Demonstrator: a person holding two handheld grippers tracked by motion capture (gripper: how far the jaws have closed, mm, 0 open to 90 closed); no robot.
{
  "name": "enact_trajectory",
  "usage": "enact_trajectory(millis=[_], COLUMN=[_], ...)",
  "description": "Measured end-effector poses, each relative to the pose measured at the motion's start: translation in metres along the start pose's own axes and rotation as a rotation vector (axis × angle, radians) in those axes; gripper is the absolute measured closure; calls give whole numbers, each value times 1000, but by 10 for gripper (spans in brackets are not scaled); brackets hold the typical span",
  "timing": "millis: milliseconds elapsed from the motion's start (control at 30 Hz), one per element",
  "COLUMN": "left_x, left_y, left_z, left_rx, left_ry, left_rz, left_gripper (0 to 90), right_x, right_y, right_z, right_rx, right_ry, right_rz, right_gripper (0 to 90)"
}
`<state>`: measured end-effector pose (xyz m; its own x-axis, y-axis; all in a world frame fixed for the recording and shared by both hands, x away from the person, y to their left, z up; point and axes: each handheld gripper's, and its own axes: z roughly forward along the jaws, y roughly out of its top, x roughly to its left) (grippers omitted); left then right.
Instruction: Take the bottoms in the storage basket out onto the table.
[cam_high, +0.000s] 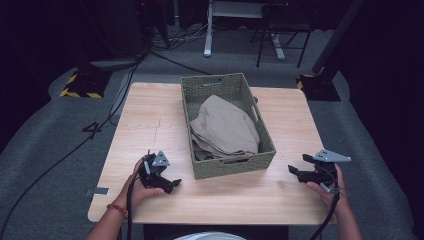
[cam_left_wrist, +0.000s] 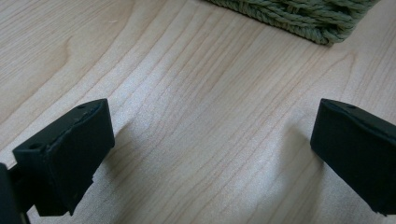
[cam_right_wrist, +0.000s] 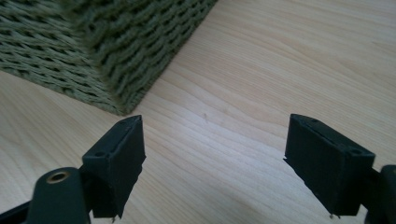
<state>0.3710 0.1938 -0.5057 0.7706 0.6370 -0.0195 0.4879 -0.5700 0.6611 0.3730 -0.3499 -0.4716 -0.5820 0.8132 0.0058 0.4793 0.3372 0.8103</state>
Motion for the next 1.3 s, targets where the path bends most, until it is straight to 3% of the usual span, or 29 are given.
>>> enact_trajectory(millis=[300,367,500,733,900,933,1300], left_x=[0,0,0,0,0,0,-1], left_y=[0,0,0,0,0,0,1], left_z=[0,0,0,0,0,0,1], left_rx=[-1,-1,-1,-1,-1,-1,1], left_ry=[1,1,0,0,0,0,19], left_rz=[-1,-1,-1,-1,-1,-1,-22], left_gripper=[2,2,2,2,2,2,2], right_x=[10,13,18,25,35,41,64], right_y=[20,31,48,75,98,107,138], right_z=[-16,-25,-29,-29,-24,-21,-9], right_rx=[-68,-105,-117,-151,-165,-165,-171], right_ry=[13,25,31,48,70,66,117], right_rz=[-35,-47,-79,-116,-158,-186,-253], right_gripper=[195,191,190,195,198,200,204])
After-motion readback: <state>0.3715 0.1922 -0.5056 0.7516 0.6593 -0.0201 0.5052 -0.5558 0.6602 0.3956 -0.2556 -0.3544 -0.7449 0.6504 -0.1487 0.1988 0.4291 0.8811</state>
